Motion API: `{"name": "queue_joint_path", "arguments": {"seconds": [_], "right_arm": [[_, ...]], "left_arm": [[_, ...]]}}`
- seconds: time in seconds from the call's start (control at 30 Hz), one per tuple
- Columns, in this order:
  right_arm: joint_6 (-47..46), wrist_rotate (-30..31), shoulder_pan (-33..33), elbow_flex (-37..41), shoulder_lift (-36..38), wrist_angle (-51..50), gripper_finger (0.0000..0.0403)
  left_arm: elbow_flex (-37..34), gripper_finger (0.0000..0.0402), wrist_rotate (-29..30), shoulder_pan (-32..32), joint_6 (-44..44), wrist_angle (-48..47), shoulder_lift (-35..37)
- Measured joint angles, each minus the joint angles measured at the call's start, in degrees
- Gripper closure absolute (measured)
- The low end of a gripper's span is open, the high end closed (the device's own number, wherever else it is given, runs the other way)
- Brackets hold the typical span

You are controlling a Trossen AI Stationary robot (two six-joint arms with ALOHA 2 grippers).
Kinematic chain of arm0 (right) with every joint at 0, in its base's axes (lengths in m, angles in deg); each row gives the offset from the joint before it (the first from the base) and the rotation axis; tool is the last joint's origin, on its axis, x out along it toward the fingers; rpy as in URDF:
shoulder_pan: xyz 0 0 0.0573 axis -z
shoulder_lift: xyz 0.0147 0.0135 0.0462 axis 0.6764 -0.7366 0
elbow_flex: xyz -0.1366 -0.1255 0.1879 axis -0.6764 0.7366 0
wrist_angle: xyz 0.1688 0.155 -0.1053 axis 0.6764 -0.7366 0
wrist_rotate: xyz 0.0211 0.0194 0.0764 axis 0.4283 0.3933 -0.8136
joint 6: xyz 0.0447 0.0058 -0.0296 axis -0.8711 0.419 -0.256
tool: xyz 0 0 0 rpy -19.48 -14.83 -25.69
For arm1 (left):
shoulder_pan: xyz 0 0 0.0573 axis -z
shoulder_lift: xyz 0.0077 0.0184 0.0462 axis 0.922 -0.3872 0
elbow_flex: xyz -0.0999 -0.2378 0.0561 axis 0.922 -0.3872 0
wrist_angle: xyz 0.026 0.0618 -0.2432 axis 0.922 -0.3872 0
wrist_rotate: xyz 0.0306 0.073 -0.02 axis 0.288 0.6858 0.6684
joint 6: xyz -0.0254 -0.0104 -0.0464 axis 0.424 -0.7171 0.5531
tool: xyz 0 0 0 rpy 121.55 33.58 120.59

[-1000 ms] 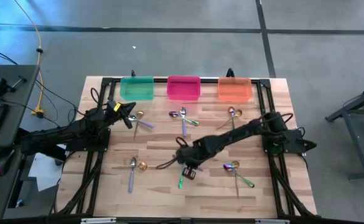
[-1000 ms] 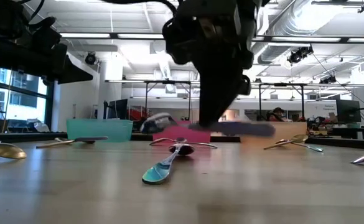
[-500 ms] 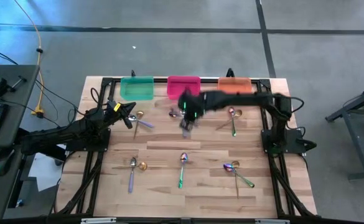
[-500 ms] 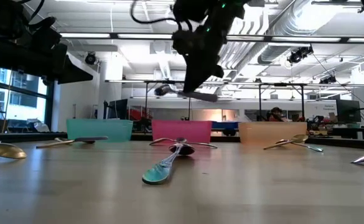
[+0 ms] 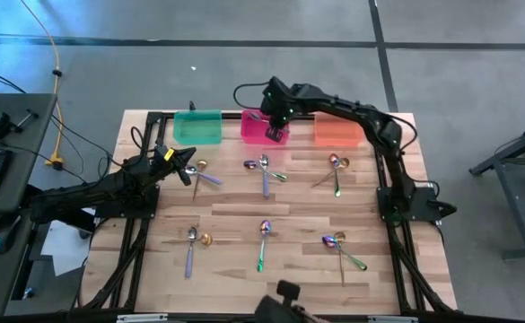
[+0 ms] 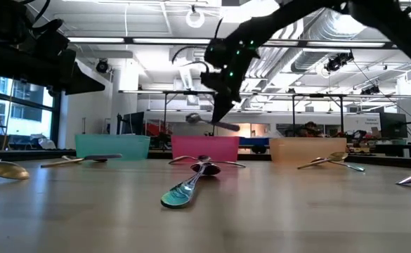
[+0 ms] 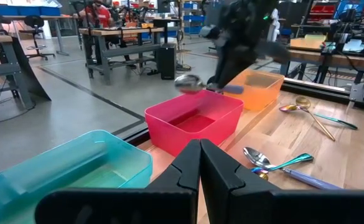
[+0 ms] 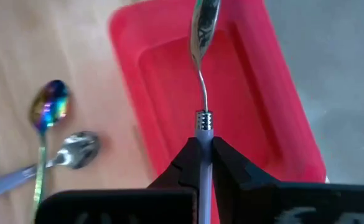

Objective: Sort silverware by color (type)
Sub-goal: Put the purple spoon into the red bin, then put the gold spoon into the orange bin

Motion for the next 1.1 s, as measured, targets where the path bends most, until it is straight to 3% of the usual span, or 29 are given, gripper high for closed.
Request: {"name": "queue_joint_path", "arguments": {"seconds": [0.23,0.57,0.93,1.1], "right_arm": [[-1.55,-1.94,1.45,-6.16,-6.53,-0.22,0.0402],[-2.38,-2.44,1.45,-6.69,-11.08,-1.28,0.0400],[-4.46,-1.22,1.27,-6.82,-10.88,-3.73,0.0299],[-4.66,2.93,-0.05,-9.96,-9.96,-7.92,0.0304]], "left_arm": [[0.00,0.0402,0.00,-0.01,0.00,0.01,0.01],[0.02,0.0402,0.00,0.01,0.00,0.02,0.00],[0.00,0.0402,0.02,-0.01,0.00,0.00,0.01],[0.01,0.0402,0.02,-0.01,0.00,0.02,0.00]]}}
